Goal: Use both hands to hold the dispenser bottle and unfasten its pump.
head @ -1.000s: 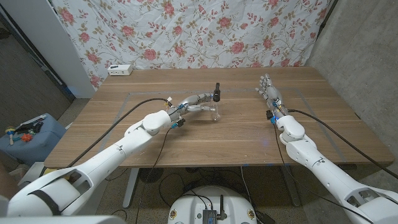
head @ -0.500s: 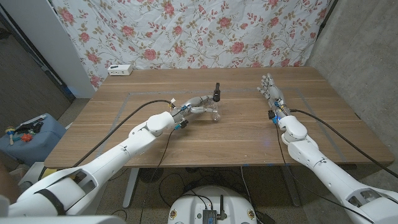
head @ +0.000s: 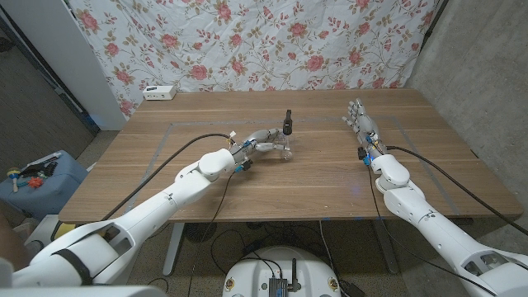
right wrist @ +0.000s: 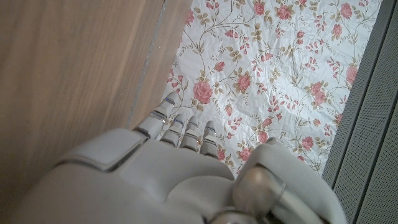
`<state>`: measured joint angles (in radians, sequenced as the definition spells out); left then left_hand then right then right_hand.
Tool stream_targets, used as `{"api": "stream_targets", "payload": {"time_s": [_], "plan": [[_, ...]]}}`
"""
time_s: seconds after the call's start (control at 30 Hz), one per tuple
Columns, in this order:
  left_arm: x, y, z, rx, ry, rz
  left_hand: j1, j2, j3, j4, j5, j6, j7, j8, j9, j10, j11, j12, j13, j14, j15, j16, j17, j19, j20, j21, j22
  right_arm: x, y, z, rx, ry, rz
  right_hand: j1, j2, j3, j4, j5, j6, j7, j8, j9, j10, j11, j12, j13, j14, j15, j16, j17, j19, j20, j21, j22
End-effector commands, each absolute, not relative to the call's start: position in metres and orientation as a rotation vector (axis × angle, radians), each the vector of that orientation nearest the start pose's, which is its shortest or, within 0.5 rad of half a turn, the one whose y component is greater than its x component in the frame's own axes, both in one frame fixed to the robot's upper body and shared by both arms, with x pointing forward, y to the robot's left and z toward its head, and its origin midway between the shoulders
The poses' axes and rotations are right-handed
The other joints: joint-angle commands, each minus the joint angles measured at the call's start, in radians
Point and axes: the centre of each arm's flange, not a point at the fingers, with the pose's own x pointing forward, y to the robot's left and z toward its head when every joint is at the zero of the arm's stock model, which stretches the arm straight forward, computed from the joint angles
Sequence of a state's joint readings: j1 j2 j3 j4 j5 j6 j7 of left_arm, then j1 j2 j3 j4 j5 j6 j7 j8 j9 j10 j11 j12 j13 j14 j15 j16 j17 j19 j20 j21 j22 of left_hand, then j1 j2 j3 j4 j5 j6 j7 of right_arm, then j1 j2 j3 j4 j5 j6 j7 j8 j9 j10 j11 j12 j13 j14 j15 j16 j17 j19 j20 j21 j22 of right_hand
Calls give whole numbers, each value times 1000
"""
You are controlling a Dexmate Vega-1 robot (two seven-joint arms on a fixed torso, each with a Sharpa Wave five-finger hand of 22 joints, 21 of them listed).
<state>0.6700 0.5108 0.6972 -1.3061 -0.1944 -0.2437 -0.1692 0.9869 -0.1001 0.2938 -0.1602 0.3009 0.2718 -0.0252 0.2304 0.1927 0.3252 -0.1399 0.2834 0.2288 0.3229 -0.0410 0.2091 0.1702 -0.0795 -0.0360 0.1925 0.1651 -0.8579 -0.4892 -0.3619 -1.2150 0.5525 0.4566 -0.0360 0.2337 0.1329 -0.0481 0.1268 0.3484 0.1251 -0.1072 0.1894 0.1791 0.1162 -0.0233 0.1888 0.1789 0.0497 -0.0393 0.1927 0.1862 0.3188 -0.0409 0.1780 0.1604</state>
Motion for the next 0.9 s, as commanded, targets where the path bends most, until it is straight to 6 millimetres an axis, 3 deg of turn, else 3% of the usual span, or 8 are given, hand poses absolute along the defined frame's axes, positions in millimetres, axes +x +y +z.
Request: {"api": "stream_targets", "payload": {"time_s": [0.03,0.23,0.33,0.5,0.7,0.9], "plan": [[655,130,-46,604,-571,-576,34,10,17,2,-25,56,-23,13,4,52,-21,27,18,51,-89,7,4,36,-47,7,2,649,-308,-43,-13,-673,113,8,1,3,-2,3,0,-6,1,2,3,-7,0,4,10,-9,2,2,0,-20,6,5],[657,128,-48,591,-577,-577,49,18,23,4,-47,100,-30,22,7,77,-31,44,33,89,-95,10,6,67,-59,9,2,651,-305,-45,-19,-664,120,8,1,3,-2,3,0,-6,1,2,4,-7,1,4,10,-8,2,2,-1,-20,6,5],[658,127,-49,584,-584,-569,53,29,29,9,-63,141,-36,33,10,107,-50,64,45,120,-103,13,10,84,-68,7,1,651,-304,-45,-22,-661,124,8,1,3,-2,3,0,-6,1,2,4,-6,1,4,10,-8,2,2,-1,-20,6,5],[658,127,-50,568,-602,-543,68,61,40,13,-95,209,-35,48,12,162,-49,100,70,181,-109,24,16,131,-97,8,0,654,-303,-45,-26,-652,129,8,0,3,-2,3,0,-7,1,2,4,-6,1,4,9,-8,2,2,-1,-20,6,5],[660,126,-51,559,-617,-517,91,94,51,11,-109,288,-42,68,12,229,-37,140,94,242,-120,42,28,179,-110,5,-2,657,-301,-46,-22,-643,134,8,0,3,-3,2,1,-7,1,2,5,-6,1,4,9,-8,2,2,-1,-19,6,6],[663,124,-51,545,-632,-505,99,105,53,10,-108,332,-41,81,12,252,-44,156,107,284,-126,58,35,210,-119,7,-2,660,-299,-45,-31,-632,138,8,0,3,-3,2,2,-6,1,2,5,-6,1,4,9,-8,2,2,-1,-20,6,6]]}}
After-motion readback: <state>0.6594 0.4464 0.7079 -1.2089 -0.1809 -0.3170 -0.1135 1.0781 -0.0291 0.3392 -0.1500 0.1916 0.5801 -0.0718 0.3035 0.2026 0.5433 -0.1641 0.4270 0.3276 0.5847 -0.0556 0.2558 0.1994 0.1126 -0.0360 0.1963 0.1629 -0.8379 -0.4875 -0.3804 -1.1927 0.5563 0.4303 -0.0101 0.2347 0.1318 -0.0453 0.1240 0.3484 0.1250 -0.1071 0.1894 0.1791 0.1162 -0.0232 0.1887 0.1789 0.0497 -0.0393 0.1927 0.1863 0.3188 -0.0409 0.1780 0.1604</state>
